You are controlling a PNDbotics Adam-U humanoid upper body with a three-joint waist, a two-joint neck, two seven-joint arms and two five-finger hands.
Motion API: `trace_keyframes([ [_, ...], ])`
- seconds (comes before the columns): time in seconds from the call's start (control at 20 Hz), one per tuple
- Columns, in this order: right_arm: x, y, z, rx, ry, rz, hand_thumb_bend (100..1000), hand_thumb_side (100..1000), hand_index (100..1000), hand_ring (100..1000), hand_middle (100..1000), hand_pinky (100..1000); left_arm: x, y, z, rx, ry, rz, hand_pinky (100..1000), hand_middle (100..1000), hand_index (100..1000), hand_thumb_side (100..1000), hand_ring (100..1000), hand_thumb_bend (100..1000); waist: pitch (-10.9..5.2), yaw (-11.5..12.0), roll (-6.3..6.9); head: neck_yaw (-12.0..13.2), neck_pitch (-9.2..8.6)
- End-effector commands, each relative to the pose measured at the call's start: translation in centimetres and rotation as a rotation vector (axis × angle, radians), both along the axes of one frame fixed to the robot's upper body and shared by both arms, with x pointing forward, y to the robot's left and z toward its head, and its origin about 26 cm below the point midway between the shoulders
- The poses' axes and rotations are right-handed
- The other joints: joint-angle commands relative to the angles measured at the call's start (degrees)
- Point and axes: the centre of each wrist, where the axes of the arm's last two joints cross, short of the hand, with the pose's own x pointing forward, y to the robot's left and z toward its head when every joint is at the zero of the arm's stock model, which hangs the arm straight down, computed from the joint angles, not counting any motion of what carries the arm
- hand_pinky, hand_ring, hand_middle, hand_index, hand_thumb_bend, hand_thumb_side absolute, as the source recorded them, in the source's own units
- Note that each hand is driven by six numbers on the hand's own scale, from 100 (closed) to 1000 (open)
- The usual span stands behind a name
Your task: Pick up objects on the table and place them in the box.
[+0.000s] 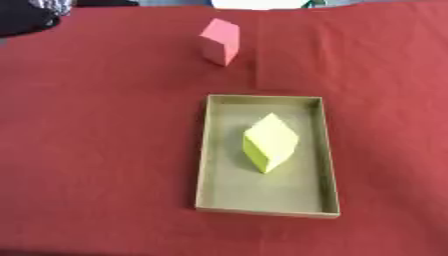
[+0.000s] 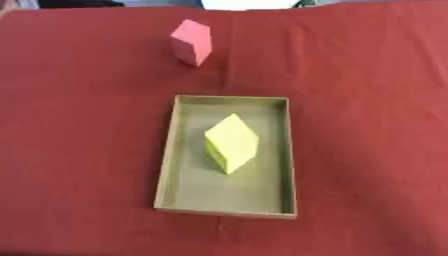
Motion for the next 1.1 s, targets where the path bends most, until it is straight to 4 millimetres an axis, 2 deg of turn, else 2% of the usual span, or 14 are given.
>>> trace_keyframes([
  [0.05,-0.5,-1.4,1.8,0.061,-0.049,-0.053,100,890,881,818,661,779,1.1,0.6,1.3,0.12,0.042,0.042,888,726,853,560,847,240,-0.94,-0.37,-0.03,0.31,-1.03],
  [0.35,-0.1,-1.9,2.2,0.119,-0.063,-0.083,100,885,879,817,658,776,4.6,-0.1,2.4,0.262,0.176,0.046,897,754,877,544,868,363,-0.75,-1.88,-0.14,0.24,-1.88],
  [0.65,0.4,-2.2,2.4,0.174,-0.061,-0.1,100,885,871,813,649,772,7.7,-1.3,2.6,0.356,0.272,0.059,912,778,896,553,892,537,-0.48,-3.17,0.09,1.09,-2.65],
  [0.8,0.5,-2.2,2.4,0.191,-0.061,-0.099,100,887,870,812,646,770,8.9,-1.7,2.7,0.401,0.31,0.074,923,796,907,545,909,682,-0.32,-3.63,0.3,1.73,-2.96],
  [0.9,0.5,-2.1,2.4,0.197,-0.061,-0.096,100,890,869,811,644,770,9.5,-2.0,2.8,0.437,0.329,0.083,928,803,912,540,918,736,-0.17,-3.89,0.41,1.96,-3.15],
  [1.0,0.6,-2.0,2.4,0.2,-0.061,-0.093,100,891,869,809,644,769,9.9,-2.2,2.8,0.474,0.348,0.095,930,806,914,536,925,766,-0.04,-4.11,0.5,2.12,-3.28],
  [1.1,0.5,-1.9,2.5,0.202,-0.062,-0.09,100,893,869,807,642,769,10.2,-2.5,2.9,0.508,0.36,0.111,931,805,913,515,926,758,0.08,-4.38,0.64,2.35,-3.4],
])
